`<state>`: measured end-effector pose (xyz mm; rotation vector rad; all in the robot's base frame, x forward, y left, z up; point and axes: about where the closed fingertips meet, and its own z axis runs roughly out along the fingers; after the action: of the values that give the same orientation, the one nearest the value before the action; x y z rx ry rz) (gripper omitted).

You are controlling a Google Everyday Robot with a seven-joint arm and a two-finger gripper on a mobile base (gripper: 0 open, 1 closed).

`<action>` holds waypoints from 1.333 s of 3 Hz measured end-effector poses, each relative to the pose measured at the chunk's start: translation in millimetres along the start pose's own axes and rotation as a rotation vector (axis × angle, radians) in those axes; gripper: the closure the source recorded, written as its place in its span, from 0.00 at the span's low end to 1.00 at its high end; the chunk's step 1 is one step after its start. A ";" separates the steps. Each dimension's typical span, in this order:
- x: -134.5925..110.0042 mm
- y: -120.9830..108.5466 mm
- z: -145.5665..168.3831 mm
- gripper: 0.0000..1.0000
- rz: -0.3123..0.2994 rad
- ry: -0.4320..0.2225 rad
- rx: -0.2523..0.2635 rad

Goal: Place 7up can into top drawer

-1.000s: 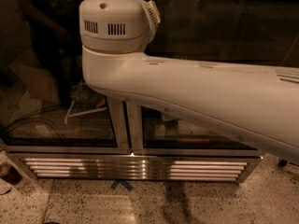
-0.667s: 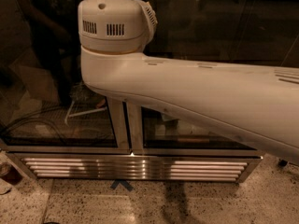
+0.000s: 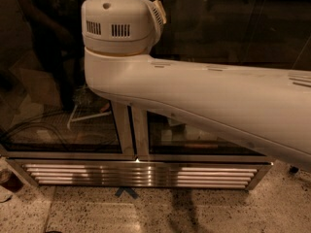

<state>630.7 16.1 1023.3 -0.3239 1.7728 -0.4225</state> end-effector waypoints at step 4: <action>-6.8 16.3 -0.8 0.22 -0.003 -0.013 -0.038</action>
Offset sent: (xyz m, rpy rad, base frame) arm -0.0022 0.0110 -0.0044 0.0186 0.0102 0.0248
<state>631.7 33.7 1022.1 -0.3553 1.7690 -0.3884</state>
